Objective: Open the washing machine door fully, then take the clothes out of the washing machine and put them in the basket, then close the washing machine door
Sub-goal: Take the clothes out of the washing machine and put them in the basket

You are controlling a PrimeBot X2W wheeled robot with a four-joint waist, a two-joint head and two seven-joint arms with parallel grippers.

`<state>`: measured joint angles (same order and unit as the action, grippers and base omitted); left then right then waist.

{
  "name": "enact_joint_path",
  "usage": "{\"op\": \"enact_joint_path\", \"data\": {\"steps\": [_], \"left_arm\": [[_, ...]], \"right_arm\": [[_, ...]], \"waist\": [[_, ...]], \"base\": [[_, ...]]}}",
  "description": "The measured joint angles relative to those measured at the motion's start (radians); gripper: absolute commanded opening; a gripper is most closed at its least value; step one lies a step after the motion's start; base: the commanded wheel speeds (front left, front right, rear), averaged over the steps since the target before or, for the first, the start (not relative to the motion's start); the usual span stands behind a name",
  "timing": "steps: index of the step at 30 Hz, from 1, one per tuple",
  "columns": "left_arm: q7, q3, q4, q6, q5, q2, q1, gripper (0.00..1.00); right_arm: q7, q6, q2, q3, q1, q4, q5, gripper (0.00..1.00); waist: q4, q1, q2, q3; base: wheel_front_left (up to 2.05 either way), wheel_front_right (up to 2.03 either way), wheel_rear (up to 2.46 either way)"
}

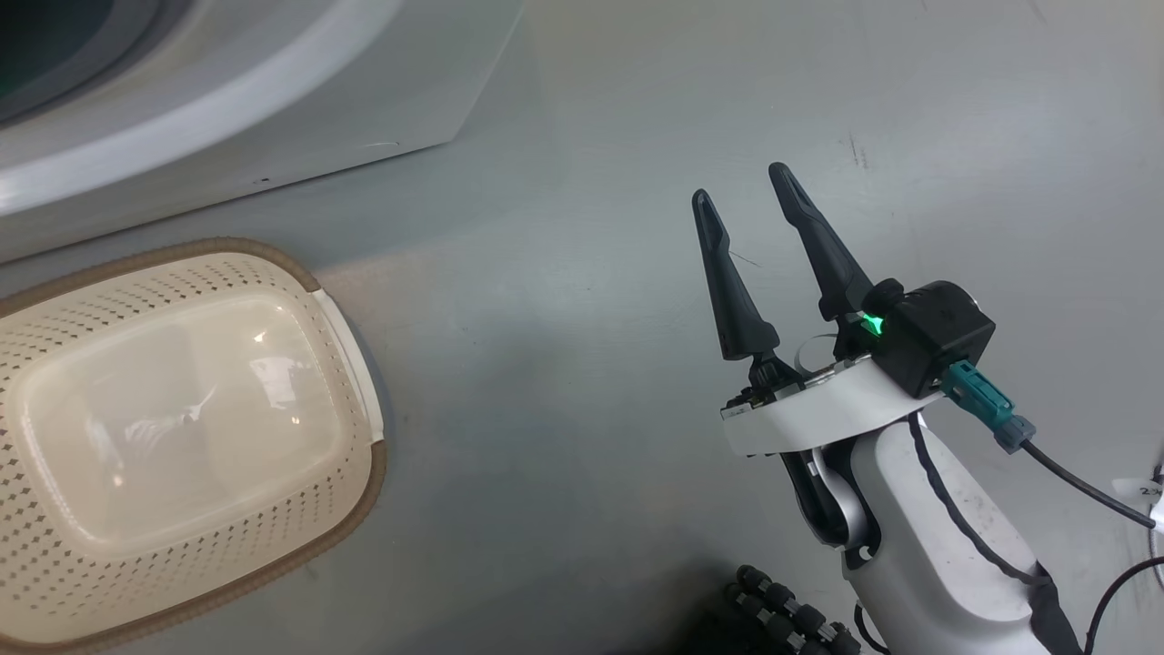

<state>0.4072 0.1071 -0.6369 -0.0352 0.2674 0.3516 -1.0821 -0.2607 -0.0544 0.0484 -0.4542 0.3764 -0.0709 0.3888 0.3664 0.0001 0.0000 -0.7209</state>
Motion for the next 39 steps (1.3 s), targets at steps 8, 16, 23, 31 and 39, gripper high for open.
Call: {"op": "enact_joint_path", "data": {"steps": [8,16,23,31,39], "left_arm": [[-0.059,0.016,-0.011,-0.003,-0.012,-0.008,-0.023,0.0],[-0.148,0.019,-0.017,-0.003,-0.012,-0.037,-0.025,0.0],[-0.251,0.009,-0.015,-0.003,-0.001,-0.077,-0.014,0.0],[-0.375,0.001,0.001,-0.002,0.016,-0.108,0.065,0.0],[-0.494,-0.01,0.031,0.001,0.048,-0.163,0.168,0.0]], "right_arm": [[0.0,-0.001,0.0,0.002,0.006,-0.004,0.0,1.0],[0.0,-0.002,0.0,0.007,0.006,-0.016,-0.004,1.0],[0.0,-0.002,0.0,0.016,0.006,-0.031,-0.02,1.0],[0.0,-0.002,0.001,0.022,0.004,-0.047,-0.031,1.0],[0.0,-0.001,0.001,0.033,-0.013,-0.066,-0.049,1.0]], "waist": [[-0.007,0.0,0.0,0.004],[-0.024,0.0,0.0,0.019],[-0.045,-0.0001,0.0,0.047],[-0.068,-0.0001,0.0,0.094],[-0.094,-0.0001,0.0,0.152]], "base": [[0.0,0.0,0.0],[0.0,0.0,0.0],[0.0,0.0,0.0],[0.0,0.0,0.0],[0.0,0.0,0.0]]}}
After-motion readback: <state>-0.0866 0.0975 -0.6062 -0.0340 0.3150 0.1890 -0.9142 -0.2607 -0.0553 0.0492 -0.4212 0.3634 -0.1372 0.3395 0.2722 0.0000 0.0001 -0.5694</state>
